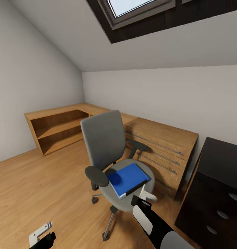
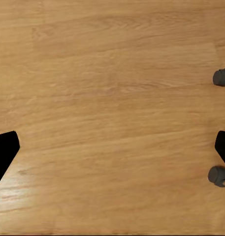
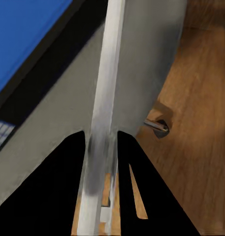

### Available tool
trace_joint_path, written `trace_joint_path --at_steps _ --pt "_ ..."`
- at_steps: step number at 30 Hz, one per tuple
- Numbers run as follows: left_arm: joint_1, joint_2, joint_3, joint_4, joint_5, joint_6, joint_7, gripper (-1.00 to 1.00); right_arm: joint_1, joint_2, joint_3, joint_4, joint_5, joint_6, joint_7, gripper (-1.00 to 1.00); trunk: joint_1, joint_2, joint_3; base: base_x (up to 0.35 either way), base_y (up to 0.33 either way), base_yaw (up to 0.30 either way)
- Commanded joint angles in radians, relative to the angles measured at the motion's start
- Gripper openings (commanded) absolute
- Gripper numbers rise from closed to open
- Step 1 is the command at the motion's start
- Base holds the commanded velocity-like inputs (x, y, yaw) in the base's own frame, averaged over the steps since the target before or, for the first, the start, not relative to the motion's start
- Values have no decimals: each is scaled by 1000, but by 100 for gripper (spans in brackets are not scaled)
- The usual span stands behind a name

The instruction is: In the bedroom, organize the workspace by keeping the computer under the desk, ensuring the monitor is on the desk, placing the keyboard on the desk next to the monitor, placing the mouse on the desk next to the keyboard, moving the folder from the swivel chair onto the desk next to the mouse, stacking the notebook on top of the folder with the pen on top of the notebook, and positioning the swivel chair next to the desk.

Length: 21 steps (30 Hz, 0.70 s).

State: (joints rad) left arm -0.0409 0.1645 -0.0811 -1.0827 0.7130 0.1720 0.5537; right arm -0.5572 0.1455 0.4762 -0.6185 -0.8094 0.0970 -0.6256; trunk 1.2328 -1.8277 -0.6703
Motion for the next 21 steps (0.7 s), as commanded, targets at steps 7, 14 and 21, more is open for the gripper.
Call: trace_joint_path --at_steps 7,14,21 --pt "0 1 -7 53 4 5 9 100 1 -48 6 -125 -3 8 -12 -100 -28 49 21 -173 0 0" --pt "0 -6 -9 84 3 6 11 100 5 -241 6 -511 -88 331 -48 -100 -54 98 43 -8 0 0" --pt "0 -18 -11 205 -5 1 9 100 -10 -378 -292 -884 -193 722 -167 -100 -81 147 65 0 0 0"
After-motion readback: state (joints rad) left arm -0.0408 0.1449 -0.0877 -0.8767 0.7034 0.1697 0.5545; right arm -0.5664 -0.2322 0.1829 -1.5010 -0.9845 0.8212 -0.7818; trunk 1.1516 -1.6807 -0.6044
